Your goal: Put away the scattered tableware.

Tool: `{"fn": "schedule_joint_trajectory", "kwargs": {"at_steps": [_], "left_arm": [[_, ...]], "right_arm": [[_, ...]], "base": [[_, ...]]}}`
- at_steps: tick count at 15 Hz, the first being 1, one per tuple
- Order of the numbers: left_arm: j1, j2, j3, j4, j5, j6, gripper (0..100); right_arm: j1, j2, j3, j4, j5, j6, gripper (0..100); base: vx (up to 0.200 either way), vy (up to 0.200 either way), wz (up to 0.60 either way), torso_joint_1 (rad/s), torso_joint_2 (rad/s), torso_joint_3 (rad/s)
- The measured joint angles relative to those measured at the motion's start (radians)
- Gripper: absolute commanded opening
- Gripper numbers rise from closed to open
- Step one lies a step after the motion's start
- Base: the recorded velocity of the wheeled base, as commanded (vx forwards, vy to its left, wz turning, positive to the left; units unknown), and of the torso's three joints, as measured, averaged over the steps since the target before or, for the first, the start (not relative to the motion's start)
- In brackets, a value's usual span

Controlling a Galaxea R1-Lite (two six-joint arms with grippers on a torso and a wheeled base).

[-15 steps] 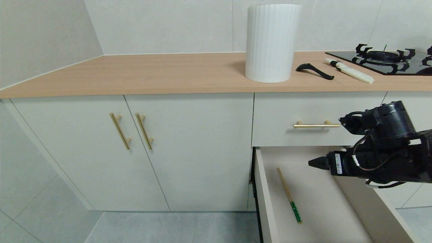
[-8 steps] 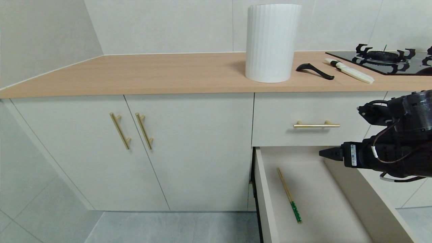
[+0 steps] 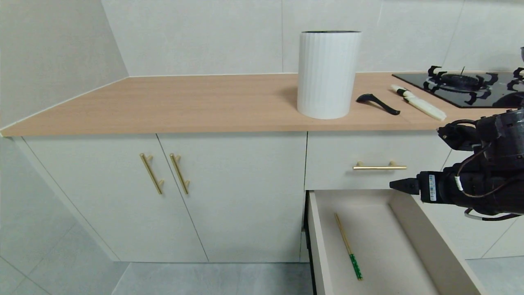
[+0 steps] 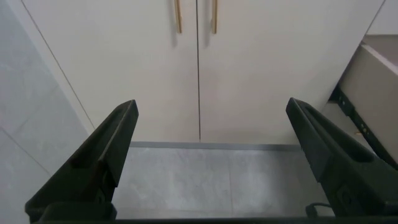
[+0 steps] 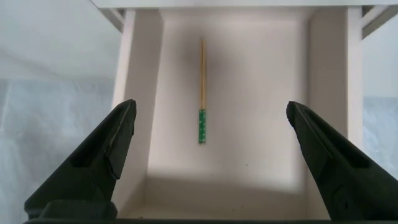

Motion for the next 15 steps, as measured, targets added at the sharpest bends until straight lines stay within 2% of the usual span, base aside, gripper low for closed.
{"fn": "schedule_joint_trajectory", "kwargs": {"at_steps": [15], "left_arm": [[0.000,0.000,0.000,0.000,0.000,0.000,100]], "right_arm": [[-0.017,-0.002,0.001,0.001,0.000,-0.021,100]], "base": [[0.000,0.000,0.00,0.183,-0.46,-0.277]]}}
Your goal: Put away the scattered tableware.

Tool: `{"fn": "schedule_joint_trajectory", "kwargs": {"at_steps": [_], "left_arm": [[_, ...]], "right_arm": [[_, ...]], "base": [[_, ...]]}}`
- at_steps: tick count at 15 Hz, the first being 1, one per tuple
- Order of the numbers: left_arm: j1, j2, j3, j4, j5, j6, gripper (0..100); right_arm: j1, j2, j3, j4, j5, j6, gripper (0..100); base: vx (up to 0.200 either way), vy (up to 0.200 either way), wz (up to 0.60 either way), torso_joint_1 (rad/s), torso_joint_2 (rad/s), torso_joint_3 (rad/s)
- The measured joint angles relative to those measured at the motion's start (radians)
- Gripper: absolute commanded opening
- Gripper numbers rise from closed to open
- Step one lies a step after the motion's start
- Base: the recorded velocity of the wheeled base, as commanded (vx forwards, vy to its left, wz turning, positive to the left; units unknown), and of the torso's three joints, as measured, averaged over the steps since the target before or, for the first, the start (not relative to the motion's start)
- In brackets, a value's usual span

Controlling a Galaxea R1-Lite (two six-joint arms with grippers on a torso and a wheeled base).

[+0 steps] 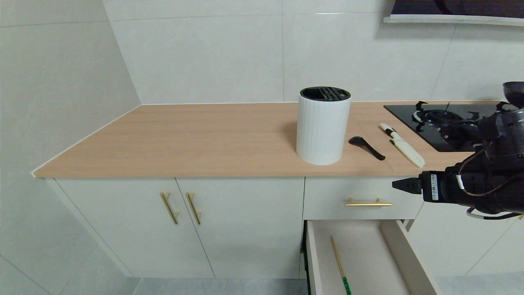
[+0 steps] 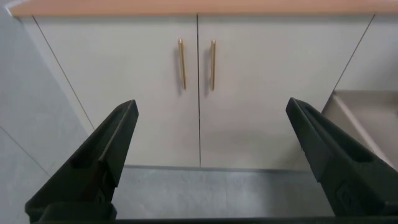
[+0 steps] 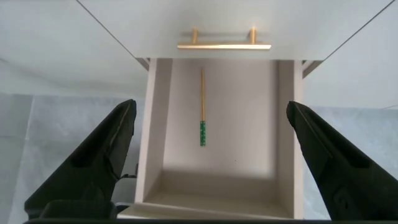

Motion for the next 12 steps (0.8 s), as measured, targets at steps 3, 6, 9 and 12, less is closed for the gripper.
{"fn": "schedule_joint_trajectory", "kwargs": {"at_steps": [3,6,9,12], "left_arm": [[0.000,0.000,0.000,0.000,0.000,0.000,100],[0.000,0.000,0.000,0.000,0.000,0.000,100],[0.000,0.000,0.000,0.000,0.000,0.000,100],[0.000,0.000,0.000,0.000,0.000,0.000,100]], "right_arm": [[-0.014,0.001,0.000,-0.001,-0.005,-0.020,100],[-0.069,0.005,-0.018,-0.085,0.009,-0.080,100],[-0.169,0.037,-0.068,-0.168,0.169,-0.192,100],[-0.229,0.141,-0.197,-0.186,0.276,-0.260,100]], "base": [[0.000,0.000,0.00,0.026,-0.06,-0.037],[0.000,0.000,0.00,0.000,0.00,0.000],[0.000,0.000,0.00,0.000,0.00,0.000],[0.000,0.000,0.00,0.000,0.00,0.000]]}}
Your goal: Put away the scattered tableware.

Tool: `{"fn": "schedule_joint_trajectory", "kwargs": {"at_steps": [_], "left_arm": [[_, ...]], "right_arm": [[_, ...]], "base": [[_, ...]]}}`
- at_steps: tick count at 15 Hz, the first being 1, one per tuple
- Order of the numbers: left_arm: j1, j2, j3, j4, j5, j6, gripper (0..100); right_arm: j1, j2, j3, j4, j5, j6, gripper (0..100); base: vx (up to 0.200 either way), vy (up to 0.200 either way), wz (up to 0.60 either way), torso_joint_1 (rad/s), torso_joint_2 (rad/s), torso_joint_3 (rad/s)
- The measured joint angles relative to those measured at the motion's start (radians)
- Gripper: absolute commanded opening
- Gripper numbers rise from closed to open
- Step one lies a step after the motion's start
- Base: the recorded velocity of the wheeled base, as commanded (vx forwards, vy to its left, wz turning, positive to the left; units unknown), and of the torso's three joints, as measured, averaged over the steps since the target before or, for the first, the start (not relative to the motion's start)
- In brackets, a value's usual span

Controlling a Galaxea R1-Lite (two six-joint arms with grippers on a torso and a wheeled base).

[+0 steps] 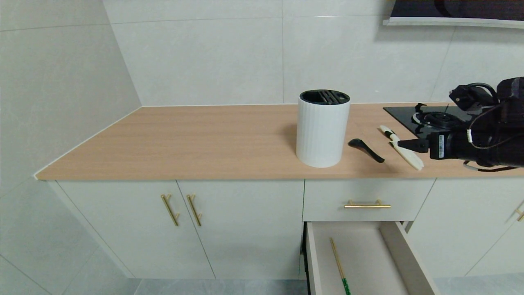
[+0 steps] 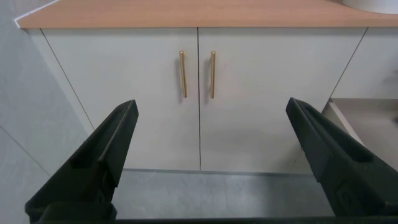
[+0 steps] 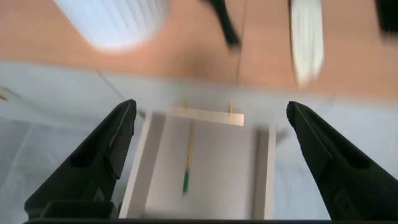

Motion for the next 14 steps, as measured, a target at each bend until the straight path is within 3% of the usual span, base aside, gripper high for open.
{"fn": "schedule_joint_trajectory", "kwargs": {"at_steps": [7,14], "left_arm": [[0.000,0.000,0.000,0.000,0.000,0.000,100],[0.000,0.000,0.000,0.000,0.000,0.000,100]], "right_arm": [[-0.010,0.302,-0.298,-0.007,0.114,-0.114,100],[-0.013,0.503,-0.391,-0.056,0.127,-0.139,100]], "base": [[0.000,0.000,0.00,0.000,0.00,0.000],[0.000,0.000,0.00,0.000,0.00,0.000]]}}
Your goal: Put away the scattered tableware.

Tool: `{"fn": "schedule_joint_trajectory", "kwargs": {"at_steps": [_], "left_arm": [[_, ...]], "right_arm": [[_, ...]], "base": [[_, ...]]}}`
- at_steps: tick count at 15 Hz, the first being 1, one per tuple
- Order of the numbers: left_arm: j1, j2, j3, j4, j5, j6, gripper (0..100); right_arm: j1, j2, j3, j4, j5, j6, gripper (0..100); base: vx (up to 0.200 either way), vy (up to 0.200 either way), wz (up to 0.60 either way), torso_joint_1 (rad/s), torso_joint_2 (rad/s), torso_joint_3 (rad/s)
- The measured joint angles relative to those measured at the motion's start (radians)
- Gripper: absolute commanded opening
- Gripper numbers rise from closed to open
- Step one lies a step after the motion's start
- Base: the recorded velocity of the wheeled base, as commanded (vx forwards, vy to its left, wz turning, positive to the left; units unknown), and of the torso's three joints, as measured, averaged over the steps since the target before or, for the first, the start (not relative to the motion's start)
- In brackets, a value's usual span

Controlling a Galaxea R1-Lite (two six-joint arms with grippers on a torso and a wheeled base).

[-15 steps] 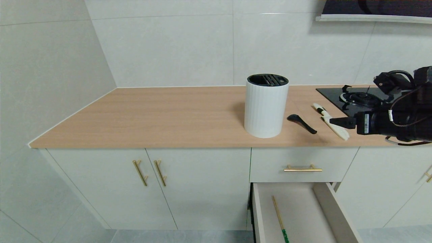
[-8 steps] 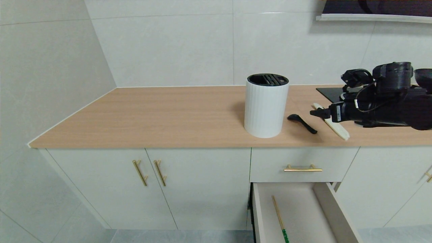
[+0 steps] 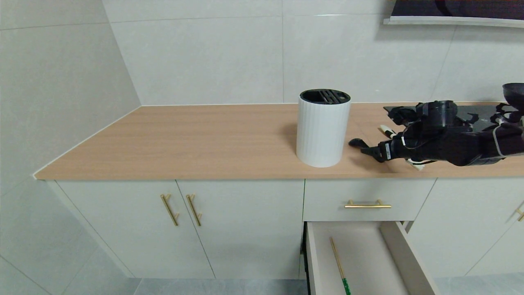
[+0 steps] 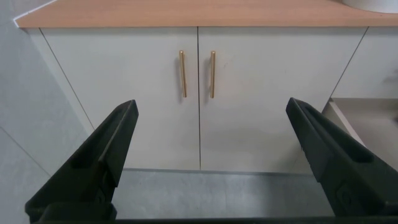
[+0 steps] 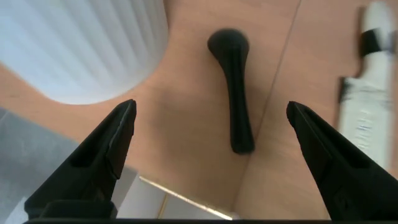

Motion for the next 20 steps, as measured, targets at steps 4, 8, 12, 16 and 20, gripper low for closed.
{"fn": "schedule_joint_trajectory", "kwargs": {"at_steps": [4,8,12,16,20], "left_arm": [[0.000,0.000,0.000,0.000,0.000,0.000,100],[0.000,0.000,0.000,0.000,0.000,0.000,100],[0.000,0.000,0.000,0.000,0.000,0.000,100],[0.000,0.000,0.000,0.000,0.000,0.000,100],[0.000,0.000,0.000,0.000,0.000,0.000,100]], "right_arm": [[-0.017,0.080,-0.054,-0.021,-0.001,0.003,100],[-0.022,0.117,-0.067,-0.032,-0.005,0.005,100],[-0.022,0.138,-0.069,-0.073,-0.011,0.006,100],[-0.022,0.151,-0.084,-0.073,-0.013,0.007,100],[-0.022,0.165,-0.095,-0.074,-0.015,0.007,0]], "base": [[0.000,0.000,0.00,0.000,0.00,0.000],[0.000,0.000,0.00,0.000,0.00,0.000],[0.000,0.000,0.00,0.000,0.00,0.000],[0.000,0.000,0.00,0.000,0.00,0.000],[0.000,0.000,0.00,0.000,0.00,0.000]]}}
